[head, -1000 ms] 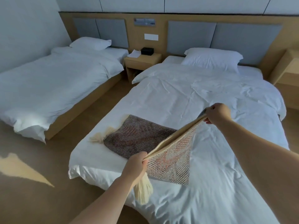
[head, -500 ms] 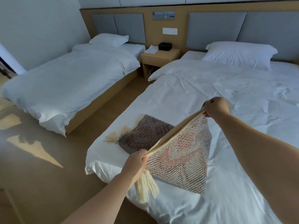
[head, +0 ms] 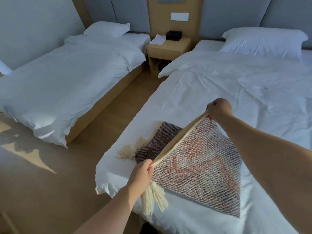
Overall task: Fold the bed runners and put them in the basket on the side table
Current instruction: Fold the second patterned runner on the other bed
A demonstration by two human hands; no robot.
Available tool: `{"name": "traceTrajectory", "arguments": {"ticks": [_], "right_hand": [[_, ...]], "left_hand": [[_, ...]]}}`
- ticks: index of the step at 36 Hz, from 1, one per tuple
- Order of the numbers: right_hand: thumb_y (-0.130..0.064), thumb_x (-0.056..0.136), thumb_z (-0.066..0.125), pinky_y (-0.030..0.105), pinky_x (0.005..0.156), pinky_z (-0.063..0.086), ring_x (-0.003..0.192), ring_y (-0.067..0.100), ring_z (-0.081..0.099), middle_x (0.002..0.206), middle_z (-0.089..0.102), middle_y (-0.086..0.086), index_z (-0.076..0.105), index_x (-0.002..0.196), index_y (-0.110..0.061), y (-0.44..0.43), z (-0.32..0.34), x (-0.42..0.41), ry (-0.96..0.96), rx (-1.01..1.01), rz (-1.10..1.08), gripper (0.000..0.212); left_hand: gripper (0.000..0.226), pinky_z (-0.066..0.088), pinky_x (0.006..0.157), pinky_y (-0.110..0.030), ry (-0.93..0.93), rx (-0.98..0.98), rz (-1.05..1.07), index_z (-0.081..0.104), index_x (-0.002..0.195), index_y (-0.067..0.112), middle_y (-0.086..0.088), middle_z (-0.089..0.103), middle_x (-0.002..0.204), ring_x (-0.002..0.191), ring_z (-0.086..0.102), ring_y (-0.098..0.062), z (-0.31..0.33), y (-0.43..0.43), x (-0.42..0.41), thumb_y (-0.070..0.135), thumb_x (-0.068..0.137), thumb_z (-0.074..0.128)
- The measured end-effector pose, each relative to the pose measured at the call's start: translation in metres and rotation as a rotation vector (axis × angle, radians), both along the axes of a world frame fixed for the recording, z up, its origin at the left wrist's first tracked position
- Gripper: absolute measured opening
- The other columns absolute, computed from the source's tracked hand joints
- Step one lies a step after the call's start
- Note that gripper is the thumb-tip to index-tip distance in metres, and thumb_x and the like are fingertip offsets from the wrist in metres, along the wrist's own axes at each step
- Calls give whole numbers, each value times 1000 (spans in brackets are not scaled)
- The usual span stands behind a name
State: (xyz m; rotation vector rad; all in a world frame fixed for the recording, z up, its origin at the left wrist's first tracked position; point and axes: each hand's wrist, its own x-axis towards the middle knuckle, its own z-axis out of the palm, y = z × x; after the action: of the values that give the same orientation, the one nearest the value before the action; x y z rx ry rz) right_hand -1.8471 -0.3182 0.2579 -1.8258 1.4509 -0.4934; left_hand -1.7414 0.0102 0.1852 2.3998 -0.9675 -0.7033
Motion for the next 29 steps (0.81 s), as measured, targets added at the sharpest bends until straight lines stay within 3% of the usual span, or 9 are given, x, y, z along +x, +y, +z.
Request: {"name": "traceTrajectory", "arguments": {"ticks": [6, 15, 18, 22, 24, 29], "right_hand": [[-16, 89, 46, 45, 68, 57, 71, 35, 66, 70, 67, 16, 65, 77, -2, 0, -52, 80, 92, 13, -79, 26], [-18, 95, 42, 33, 56, 44, 67, 28, 58, 69, 59, 9, 58, 78, -4, -16, -164, 211, 331, 22, -41, 27], [-17, 97, 42, 27, 48, 32, 61, 22, 50, 62, 52, 3, 57, 79, -6, -20, -200, 238, 384, 18, -22, 25], [-15, 95, 40, 28, 54, 36, 66, 24, 53, 71, 59, 8, 56, 79, -5, -21, -235, 259, 423, 37, 1, 24], [-14, 95, 40, 26, 50, 34, 64, 23, 54, 74, 63, 10, 56, 78, -6, -21, -247, 267, 435, 45, 3, 25], [-9, 93, 42, 27, 50, 32, 69, 25, 52, 67, 54, 7, 42, 62, -13, -23, -265, 287, 464, 34, 0, 31]], "left_hand": [[29, 50, 72, -24, 108, 76, -72, 51, 126, 16, 1, 57, 103, 90, 57, -12, -51, -10, 86, 25, 100, 40], [13, 44, 54, -22, 224, 154, -111, 52, 98, 20, 3, 57, 81, 68, 57, -9, -153, -20, 176, 27, 99, 41], [16, 51, 61, -31, 271, 175, -103, 55, 104, 17, -2, 61, 86, 74, 61, -15, -181, -22, 189, 27, 99, 42], [25, 52, 73, -33, 298, 180, -85, 54, 119, 16, -4, 61, 99, 88, 61, -19, -208, -24, 201, 25, 99, 43], [25, 52, 74, -32, 313, 193, -83, 54, 120, 17, -3, 60, 99, 88, 61, -18, -217, -24, 205, 26, 99, 43], [15, 51, 60, -31, 307, 193, -54, 56, 106, 20, -1, 62, 87, 74, 62, -16, -232, -18, 212, 24, 98, 45]]}}
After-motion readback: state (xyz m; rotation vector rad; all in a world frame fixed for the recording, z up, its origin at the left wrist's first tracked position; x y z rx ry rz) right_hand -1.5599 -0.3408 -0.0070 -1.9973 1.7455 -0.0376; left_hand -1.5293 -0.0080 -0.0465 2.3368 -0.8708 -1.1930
